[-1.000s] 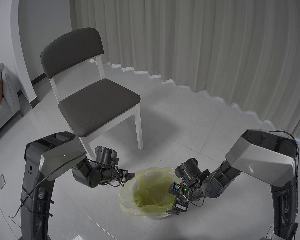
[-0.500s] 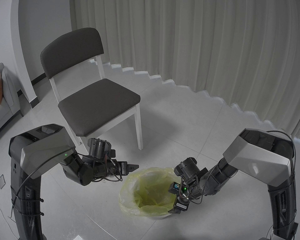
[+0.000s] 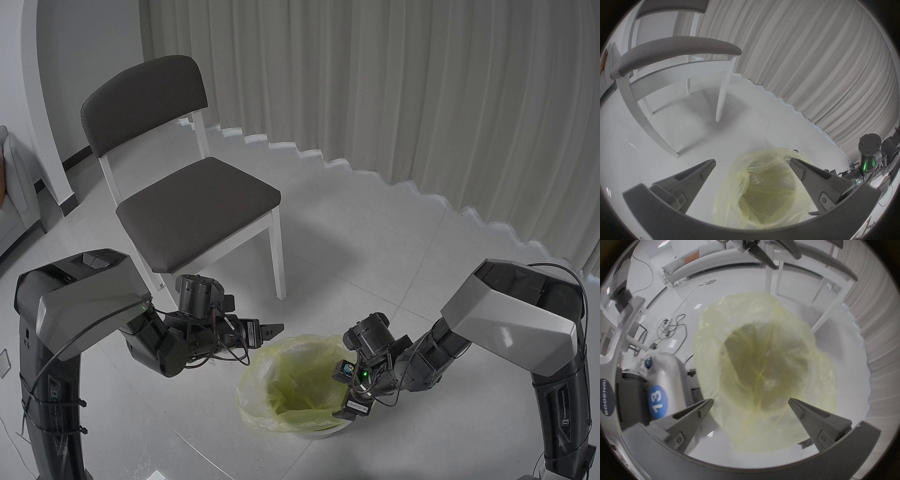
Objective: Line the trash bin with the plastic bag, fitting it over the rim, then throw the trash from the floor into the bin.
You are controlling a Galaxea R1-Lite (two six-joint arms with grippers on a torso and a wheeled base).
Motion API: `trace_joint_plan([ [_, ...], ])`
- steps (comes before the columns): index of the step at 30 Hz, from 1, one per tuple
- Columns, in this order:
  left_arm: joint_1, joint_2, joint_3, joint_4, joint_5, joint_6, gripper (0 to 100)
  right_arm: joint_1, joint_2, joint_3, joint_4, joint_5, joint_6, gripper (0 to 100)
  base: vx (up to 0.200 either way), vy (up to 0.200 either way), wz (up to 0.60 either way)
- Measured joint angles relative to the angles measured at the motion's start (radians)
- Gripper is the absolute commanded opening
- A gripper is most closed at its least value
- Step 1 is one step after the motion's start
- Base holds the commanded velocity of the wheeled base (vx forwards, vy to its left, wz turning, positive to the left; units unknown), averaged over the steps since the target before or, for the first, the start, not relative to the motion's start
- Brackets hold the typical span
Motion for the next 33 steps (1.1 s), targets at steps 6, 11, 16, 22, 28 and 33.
trace_joint_plan([
  [6,-0.009,0.007,0.044,-0.086,-0.005,0.002,100,0.017,0.013,0.052,-0.101,-0.051,0.004,100,-0.067,0.0,0.0],
  [11,-0.011,0.013,0.099,-0.213,-0.028,0.005,100,0.023,0.02,0.074,-0.1,-0.057,0.004,100,-0.2,0.0,0.0],
  [16,-0.008,0.036,0.142,-0.378,-0.052,0.003,100,0.024,0.022,0.082,-0.099,-0.046,0.004,100,-0.08,0.0,0.0],
  [22,-0.004,0.094,0.169,-0.486,-0.061,0.001,100,0.014,0.024,0.042,-0.078,-0.024,0.002,100,0.0,0.0,0.0],
  [28,0.007,0.136,0.179,-0.501,-0.059,0.001,100,-0.002,0.038,-0.063,0.011,-0.01,-0.003,100,0.0,0.0,0.0],
  [33,0.015,0.152,0.183,-0.503,-0.058,-0.001,100,-0.006,0.056,-0.123,0.076,0.003,-0.001,100,0.0,0.0,0.0],
])
